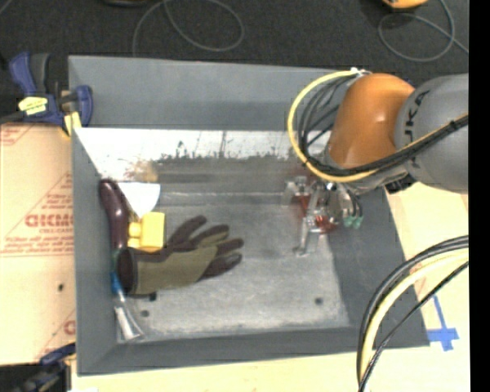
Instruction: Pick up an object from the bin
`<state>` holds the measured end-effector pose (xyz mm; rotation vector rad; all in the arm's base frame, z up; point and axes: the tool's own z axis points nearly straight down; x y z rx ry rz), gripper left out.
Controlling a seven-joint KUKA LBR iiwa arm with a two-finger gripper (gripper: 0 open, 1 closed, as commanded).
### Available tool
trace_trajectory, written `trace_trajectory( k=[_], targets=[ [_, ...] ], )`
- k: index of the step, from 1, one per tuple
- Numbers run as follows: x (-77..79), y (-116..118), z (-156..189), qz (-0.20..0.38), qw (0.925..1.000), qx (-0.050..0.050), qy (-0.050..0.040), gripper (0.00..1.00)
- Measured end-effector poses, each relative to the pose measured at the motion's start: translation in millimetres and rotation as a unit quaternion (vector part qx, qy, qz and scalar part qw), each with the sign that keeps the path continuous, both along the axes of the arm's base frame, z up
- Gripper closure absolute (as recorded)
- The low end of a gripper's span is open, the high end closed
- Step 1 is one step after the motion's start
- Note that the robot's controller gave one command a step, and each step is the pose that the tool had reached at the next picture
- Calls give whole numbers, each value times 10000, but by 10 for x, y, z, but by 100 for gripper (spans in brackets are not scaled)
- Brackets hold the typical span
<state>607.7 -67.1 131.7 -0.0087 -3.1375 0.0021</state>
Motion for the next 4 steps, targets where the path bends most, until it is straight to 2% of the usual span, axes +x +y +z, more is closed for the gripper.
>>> trace_trajectory(
  k=[1, 2, 3, 4],
  targets=[
    [20, 0, 50, 6, 10000, -5, -41, 0],
    [26, 390, -189, 581, 9983, -7, -34, 0],
    [95, 799, -182, 317, 9995, 5, -51, 0],
    [-7, 1216, -191, 242, 9997, -8, -47, 0]
  ],
)
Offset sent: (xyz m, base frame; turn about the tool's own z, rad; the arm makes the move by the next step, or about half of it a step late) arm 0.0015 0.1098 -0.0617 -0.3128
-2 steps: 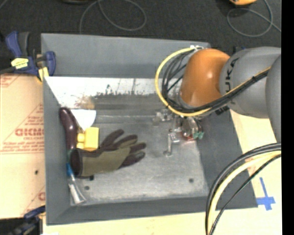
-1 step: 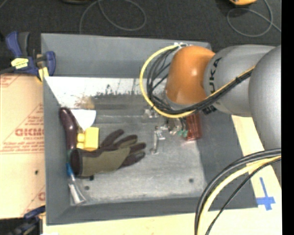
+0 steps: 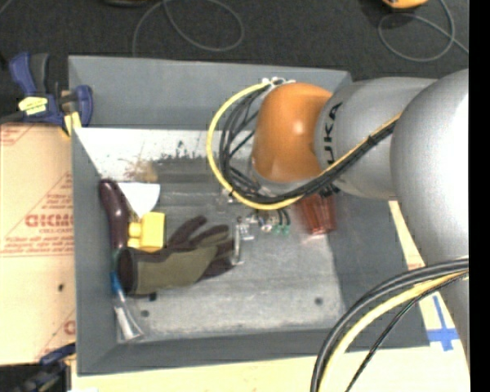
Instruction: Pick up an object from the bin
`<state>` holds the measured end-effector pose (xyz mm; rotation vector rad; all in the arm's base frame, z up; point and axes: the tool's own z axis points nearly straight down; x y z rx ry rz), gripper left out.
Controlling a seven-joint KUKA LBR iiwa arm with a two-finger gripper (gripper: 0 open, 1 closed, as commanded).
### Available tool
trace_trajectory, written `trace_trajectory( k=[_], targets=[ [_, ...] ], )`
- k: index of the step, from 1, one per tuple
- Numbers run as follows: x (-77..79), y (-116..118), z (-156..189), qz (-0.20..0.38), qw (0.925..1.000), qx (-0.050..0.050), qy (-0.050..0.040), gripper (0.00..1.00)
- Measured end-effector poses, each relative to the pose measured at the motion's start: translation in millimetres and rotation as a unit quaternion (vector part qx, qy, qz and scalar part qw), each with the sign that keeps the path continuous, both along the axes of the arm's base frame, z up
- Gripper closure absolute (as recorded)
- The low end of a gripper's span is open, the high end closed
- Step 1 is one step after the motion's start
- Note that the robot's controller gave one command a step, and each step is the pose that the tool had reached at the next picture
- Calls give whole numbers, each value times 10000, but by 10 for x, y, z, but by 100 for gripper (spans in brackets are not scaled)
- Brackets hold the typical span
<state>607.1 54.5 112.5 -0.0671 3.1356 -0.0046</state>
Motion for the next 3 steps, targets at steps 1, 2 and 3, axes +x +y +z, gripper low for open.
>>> trace_trajectory(
  k=[1, 2, 3],
  targets=[
    [11, 488, -405, 856, 9963, 4, -29, 0],
    [6, 546, -405, 900, 9959, -3, -25, 100],
    [6, 546, -405, 900, 9959, -3, -25, 100]
  ],
)
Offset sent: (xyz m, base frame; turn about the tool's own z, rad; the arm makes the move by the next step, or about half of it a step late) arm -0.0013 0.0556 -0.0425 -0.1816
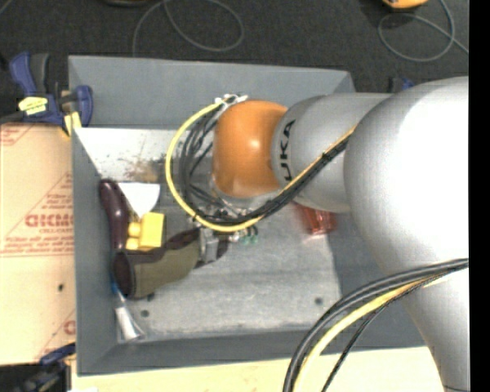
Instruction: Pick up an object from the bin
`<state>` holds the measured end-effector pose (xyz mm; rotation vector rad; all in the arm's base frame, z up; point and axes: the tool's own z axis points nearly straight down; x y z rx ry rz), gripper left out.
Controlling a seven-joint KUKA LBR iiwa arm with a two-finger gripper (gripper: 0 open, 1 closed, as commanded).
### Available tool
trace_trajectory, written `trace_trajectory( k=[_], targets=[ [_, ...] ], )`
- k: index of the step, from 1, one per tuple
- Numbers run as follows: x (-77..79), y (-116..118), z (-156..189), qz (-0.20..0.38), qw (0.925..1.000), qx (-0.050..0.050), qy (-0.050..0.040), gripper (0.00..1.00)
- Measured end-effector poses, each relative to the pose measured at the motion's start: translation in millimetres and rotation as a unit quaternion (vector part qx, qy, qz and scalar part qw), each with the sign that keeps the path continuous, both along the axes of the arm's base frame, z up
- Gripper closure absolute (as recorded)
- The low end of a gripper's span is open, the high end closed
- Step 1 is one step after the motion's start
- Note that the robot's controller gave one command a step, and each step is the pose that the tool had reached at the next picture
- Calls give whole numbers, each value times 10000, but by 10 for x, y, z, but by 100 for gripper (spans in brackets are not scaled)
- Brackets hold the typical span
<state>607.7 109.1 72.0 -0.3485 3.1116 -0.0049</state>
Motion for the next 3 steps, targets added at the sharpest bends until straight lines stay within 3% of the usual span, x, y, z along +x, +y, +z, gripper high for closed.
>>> trace_trajectory(
  k=[2, 3],
  targets=[
    [-31, -12, 270, -3, 10000, -13, 49, 100],
    [-14, -11, 502, -4, 10000, -11, 20, 100]
  ],
)
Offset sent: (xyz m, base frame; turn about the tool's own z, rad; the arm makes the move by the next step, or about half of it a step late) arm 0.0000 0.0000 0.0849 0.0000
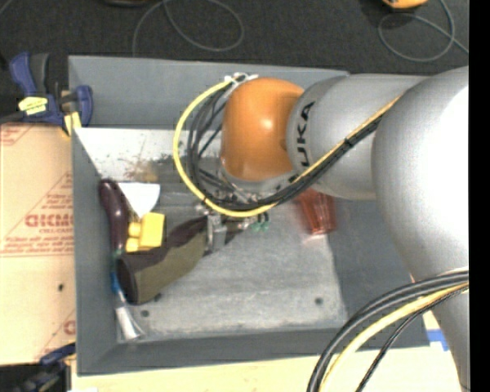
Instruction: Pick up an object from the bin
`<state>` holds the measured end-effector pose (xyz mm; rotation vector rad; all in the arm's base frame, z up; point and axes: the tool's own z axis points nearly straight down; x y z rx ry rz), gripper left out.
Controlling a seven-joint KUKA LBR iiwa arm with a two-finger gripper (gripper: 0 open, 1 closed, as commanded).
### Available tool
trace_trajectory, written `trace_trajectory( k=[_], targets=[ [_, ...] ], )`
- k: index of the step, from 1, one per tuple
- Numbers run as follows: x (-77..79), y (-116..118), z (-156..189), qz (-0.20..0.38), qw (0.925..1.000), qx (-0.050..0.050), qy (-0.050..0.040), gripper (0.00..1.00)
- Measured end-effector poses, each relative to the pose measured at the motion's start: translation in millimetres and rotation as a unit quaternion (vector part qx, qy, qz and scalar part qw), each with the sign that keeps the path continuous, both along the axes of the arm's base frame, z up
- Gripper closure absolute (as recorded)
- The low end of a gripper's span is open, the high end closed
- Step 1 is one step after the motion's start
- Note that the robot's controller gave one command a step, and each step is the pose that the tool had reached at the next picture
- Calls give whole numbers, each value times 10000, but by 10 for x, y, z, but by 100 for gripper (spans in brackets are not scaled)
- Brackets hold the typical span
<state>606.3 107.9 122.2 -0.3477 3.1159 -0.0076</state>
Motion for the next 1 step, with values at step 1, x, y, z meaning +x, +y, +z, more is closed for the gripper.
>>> trace_trajectory(
  k=[1],
  targets=[
    [12, -1, 176, -3, 10000, 3, -24, 100]
  ],
)
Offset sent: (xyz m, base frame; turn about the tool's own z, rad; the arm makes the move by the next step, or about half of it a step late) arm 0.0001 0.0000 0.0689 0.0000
